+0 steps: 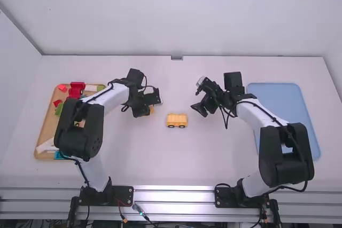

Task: Assemble lego blocks to make yellow taxi

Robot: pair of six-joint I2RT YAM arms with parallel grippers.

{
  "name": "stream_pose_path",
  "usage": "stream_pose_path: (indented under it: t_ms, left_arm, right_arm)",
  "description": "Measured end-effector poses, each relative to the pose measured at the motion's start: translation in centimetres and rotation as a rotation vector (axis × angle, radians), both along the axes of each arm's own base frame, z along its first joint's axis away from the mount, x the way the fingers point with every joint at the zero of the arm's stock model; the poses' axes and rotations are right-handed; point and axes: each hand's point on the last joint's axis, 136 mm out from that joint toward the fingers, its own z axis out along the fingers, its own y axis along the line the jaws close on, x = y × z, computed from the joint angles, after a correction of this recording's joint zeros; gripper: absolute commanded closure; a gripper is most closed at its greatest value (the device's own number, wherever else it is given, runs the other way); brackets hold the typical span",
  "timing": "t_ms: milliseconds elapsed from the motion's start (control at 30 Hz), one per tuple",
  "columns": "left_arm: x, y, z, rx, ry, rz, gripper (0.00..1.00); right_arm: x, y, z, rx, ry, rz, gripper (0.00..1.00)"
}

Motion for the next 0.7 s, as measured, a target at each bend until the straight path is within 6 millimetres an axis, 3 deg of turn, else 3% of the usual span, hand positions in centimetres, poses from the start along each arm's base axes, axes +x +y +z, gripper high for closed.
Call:
stream_pose_path:
  t_ms: [467, 567, 633, 700]
  left_arm:
    - [-2.1, -1.4, -2.1, -0.051, -0.052, -0.276, 0.96]
    - [-2.5, -1.7, -2.5, -0.071, -0.058, -0.295, 0.87]
    - [-2.4, -1.8, -2.6, -0.079, -0.070, -0.291, 0.73]
    - [-2.0, -2.0, -2.6, -0.087, -0.089, -0.278, 0.53]
  right_arm:
    - [0.0, 0.0, 0.0, 0.000, 0.000, -0.001, 0.01]
    - [0.0, 0.0, 0.0, -0.001, 0.000, 0.000, 0.01]
    - [0.0, 0.0, 0.0, -0.001, 0.002, 0.000, 0.01]
    - [-0.1, 0.0, -0.1, -0.002, 0.003, 0.002, 0.01]
